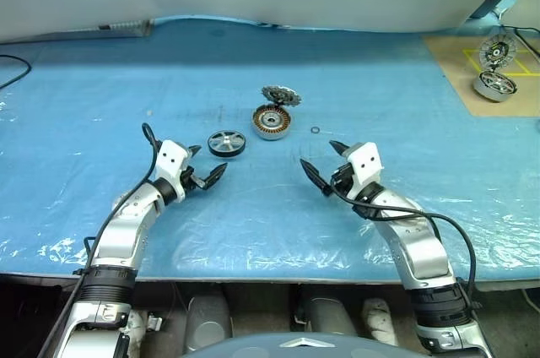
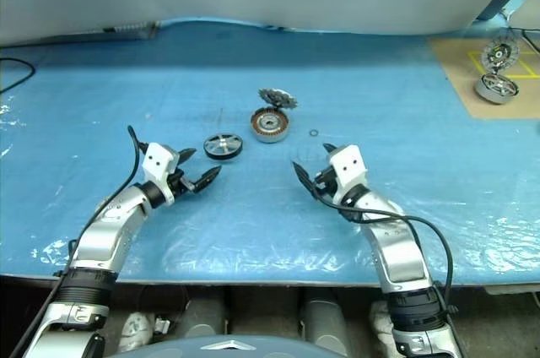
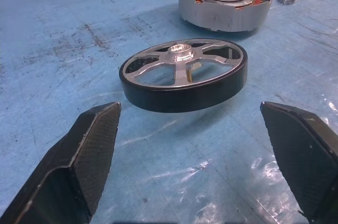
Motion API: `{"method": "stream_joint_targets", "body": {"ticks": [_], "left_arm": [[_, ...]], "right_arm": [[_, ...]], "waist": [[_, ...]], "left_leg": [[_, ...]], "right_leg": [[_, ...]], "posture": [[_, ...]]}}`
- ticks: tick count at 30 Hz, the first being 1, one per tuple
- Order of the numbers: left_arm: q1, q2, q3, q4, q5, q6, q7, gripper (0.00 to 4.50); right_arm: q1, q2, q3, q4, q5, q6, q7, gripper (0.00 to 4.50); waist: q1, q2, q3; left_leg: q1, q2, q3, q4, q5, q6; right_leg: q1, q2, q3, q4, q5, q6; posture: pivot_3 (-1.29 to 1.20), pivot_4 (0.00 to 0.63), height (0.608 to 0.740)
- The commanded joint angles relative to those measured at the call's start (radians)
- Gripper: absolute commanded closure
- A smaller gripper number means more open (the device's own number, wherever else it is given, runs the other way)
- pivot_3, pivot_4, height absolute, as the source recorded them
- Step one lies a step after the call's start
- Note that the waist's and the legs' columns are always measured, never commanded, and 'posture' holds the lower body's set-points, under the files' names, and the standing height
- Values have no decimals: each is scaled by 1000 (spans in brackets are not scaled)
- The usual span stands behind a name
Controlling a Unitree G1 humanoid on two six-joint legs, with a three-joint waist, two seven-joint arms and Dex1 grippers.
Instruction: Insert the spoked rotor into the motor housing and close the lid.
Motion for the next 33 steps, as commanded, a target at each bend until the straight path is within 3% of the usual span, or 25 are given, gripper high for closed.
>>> {"method": "stream_joint_targets", "body": {"ticks": [1, 7, 16, 24, 33], "left_arm": [[7, 4, 11, -37, -15, -20, -4, 0], [10, 1, 8, -39, -13, -19, 0, 0], [17, -2, 2, -48, -11, -20, 1, 0], [28, -5, 6, -64, -12, -15, 14, 0], [35, -4, 6, -68, -11, -17, 17, 0]], "right_arm": [[-35, -15, 3, -3, 2, -2, 18, 88], [-154, -55, 71, 31, -38, 122, 59, 88], [-459, -82, 203, 228, -35, 170, 289, 88], [-662, -16, 296, 644, -167, -44, 321, 88], [-794, 62, 276, 965, -213, -208, 323, 88]], "waist": [[0, 0, 0], [-2, 0, 0], [-3, 0, 0], [-1, 0, 0], [-2, 0, 0]], "left_leg": [[0, 0, 0, 0, 0, 0], [0, 0, 0, 1, 0, 0], [2, 0, 0, 6, 0, 0], [0, 1, 0, 9, 0, 0], [-1, 1, 0, 9, 0, 0]], "right_leg": [[0, 0, 0, 0, 0, 0], [0, 0, 0, 2, 0, 0], [0, 0, 1, 8, 0, -1], [-1, 0, 1, 10, 0, -1], [-3, 0, 1, 12, 0, -2]], "posture": [[0, 150, 740], [0, 150, 740], [0, 150, 740], [0, 150, 740], [0, 150, 740]]}}
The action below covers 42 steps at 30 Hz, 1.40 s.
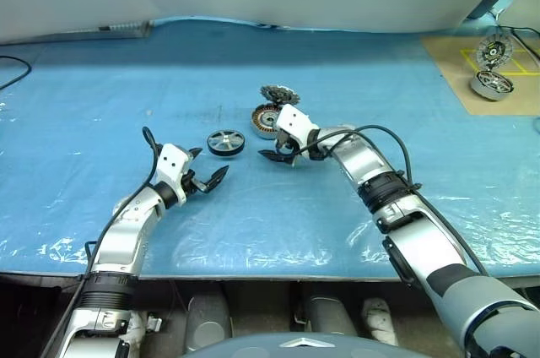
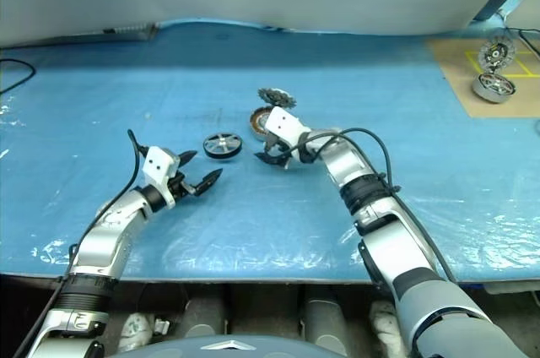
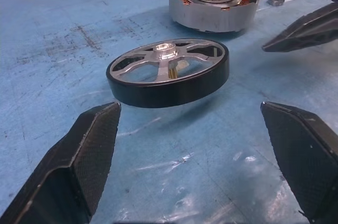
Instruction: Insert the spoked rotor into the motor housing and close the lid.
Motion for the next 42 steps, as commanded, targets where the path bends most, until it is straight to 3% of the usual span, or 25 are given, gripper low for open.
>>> {"method": "stream_joint_targets", "body": {"ticks": [1, 2, 5, 16, 29, 42], "left_arm": [[0, 5, 11, -33, -11, -12, 3, 0], [-4, 5, 12, -34, -12, -8, 4, 0], [-10, 6, 12, -38, -13, 0, 9, 0], [-9, 0, 8, -93, -15, 41, 40, 0], [11, -4, 10, -95, -11, 33, 50, 0], [-2, -2, 8, -63, -9, 16, 41, 0]], "right_arm": [[-39, 8, -22, 56, -13, -49, 18, 88], [-42, 8, -21, 68, -15, -54, 24, 88], [-45, 8, -18, 86, -23, -58, 48, 674], [-37, 4, -12, 72, -71, -45, 85, 4475], [-29, -5, -24, 19, -82, -36, 118, 4475], [139, -108, 12, -345, -35, 119, 354, 4475]], "waist": [[0, 0, 0], [0, 0, 0], [0, 0, 0], [1, 0, 0], [0, 0, 0], [2, 0, 0]], "left_leg": [[0, 0, 0, 0, 0, 0], [0, 0, 0, 0, 0, 0], [0, 0, 0, 1, 0, 0], [0, 1, 0, 1, 0, 0], [0, 1, 0, 1, 0, 0], [-1, 1, 0, 1, 0, 0]], "right_leg": [[0, 0, 0, 0, 0, 0], [0, 0, 0, 0, 0, 0], [0, 0, 0, 1, 0, -1], [0, 0, -1, 1, 0, -1], [-1, 0, -1, 0, 0, -1], [-2, 0, -1, 0, 0, -1]], "posture": [[0, 150, 740], [0, 150, 740], [0, 150, 740], [0, 150, 740], [0, 150, 740], [0, 150, 740]]}}
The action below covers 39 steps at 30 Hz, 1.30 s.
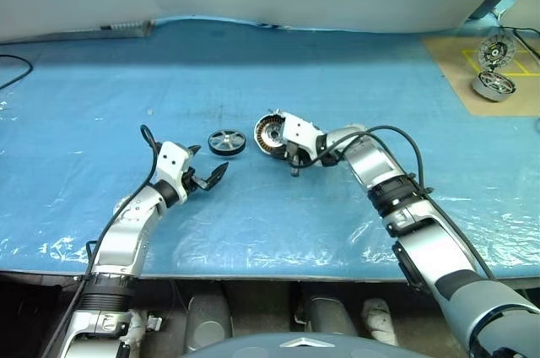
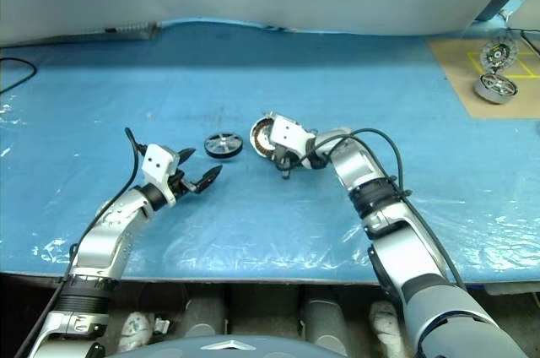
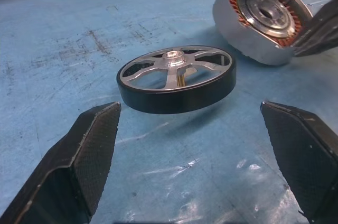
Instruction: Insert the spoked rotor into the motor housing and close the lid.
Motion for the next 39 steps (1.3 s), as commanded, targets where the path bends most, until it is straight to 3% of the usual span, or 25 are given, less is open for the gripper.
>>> {"method": "stream_joint_targets", "body": {"ticks": [1, 16, 28, 31, 36, 39], "left_arm": [[-8, 4, 8, -15, -8, -20, -5, 0], [2, 4, 7, -21, -8, -23, -10, 0], [-1, -1, 2, -20, -9, -20, -10, 0], [-3, -3, 1, -7, -7, -29, -13, 0], [-12, -4, -1, 11, -6, -37, -19, 0], [-16, -4, 0, 16, -7, -39, -23, 0]], "right_arm": [[41, -31, 26, -122, 26, 37, 81, 4475], [80, -166, 77, -256, 39, -25, 263, 4475], [66, -190, 53, -297, 57, -33, 279, 4475], [58, -205, 46, -306, 62, -32, 279, 3883], [51, -215, 14, -325, 88, -27, 268, 2227], [52, -229, -10, -347, 120, 4, 279, 2227]], "waist": [[0, 0, 0], [0, 0, 0], [0, 0, 0], [0, 0, 0], [-1, 0, 0], [-1, 0, 0]], "left_leg": [[0, 0, 0, 0, 0, 0], [0, 0, 0, 0, 0, 0], [0, 0, 0, 0, 0, 1], [0, 0, 0, 0, 0, 1], [0, 0, 0, 0, 0, 1], [0, 0, 0, 0, 0, 1]], "right_leg": [[0, 0, 0, 0, 0, 0], [0, 0, 0, 0, 0, 0], [0, 0, 0, 0, 0, 0], [0, 0, 0, 0, 0, 0], [0, 0, 0, 0, 0, 0], [0, 0, 0, 0, 0, 0]], "posture": [[0, 150, 740], [0, 150, 740], [0, 150, 740], [0, 150, 740], [0, 150, 740], [0, 150, 740]]}}
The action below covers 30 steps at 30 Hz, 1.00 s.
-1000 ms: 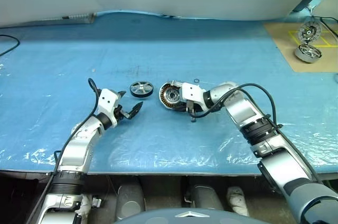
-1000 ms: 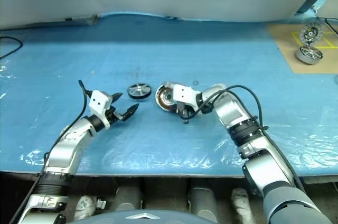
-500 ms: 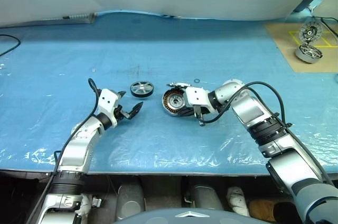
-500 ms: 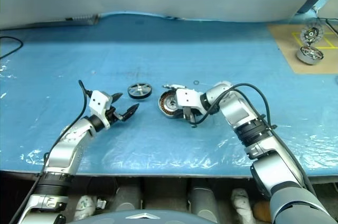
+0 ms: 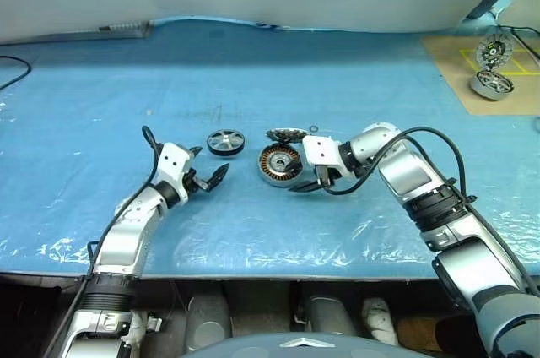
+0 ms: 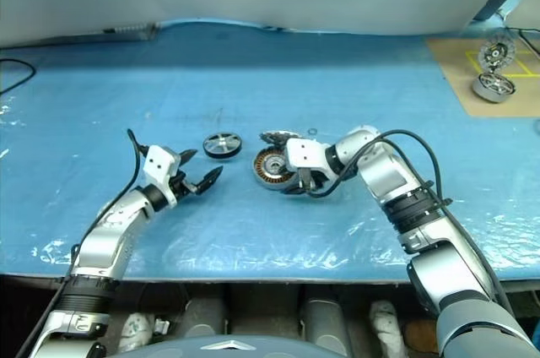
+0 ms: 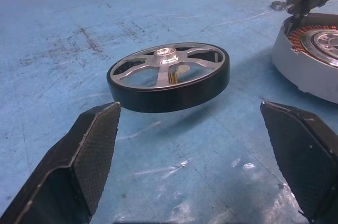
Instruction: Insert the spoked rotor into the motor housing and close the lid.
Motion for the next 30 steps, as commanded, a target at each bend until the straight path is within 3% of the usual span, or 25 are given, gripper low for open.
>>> {"method": "stream_joint_targets", "body": {"ticks": [1, 8, 14, 20, 29, 30], "left_arm": [[-13, 2, 5, -8, -8, -26, -8, 0], [2, 15, 8, -18, -9, -32, -23, 0], [5, 17, 2, -25, -11, -21, -35, 0], [-21, 15, -5, -19, -9, -5, -38, 0], [-24, 14, -5, -86, -12, 55, -18, 0], [-20, 13, -5, -101, -14, 63, -14, 0]], "right_arm": [[-20, -27, -68, -71, 70, 45, 12, 2227], [59, -119, -215, -220, 217, 251, -16, 2227], [183, -189, -275, -238, 183, 305, -164, 2227], [172, -19, -279, -56, 78, 272, -512, 2227], [66, 196, -331, 235, 65, 163, -804, 2227], [53, 211, -338, 264, 64, 148, -828, 2043]], "waist": [[1, 0, 0], [4, 0, 0], [2, 0, 0], [-8, 0, 0], [-14, 0, 0], [-15, 0, 0]], "left_leg": [[0, 0, 0, 0, 0, 0], [0, 0, 0, 0, 0, 0], [0, 0, 0, 0, 0, 0], [1, -1, 0, 0, 0, -1], [-2, -1, 0, -1, 0, -1], [-2, -1, 0, -1, 0, -1]], "right_leg": [[0, 0, 0, 0, 0, 0], [0, 0, 0, 0, 0, 0], [0, 0, 0, -1, 0, 0], [1, 1, 1, 0, 0, 0], [-3, 0, 1, -1, 0, 0], [-3, 0, 1, -1, 0, 0]], "posture": [[0, 150, 740], [0, 150, 740], [0, 150, 740], [0, 150, 740], [0, 150, 740], [0, 150, 740]]}}
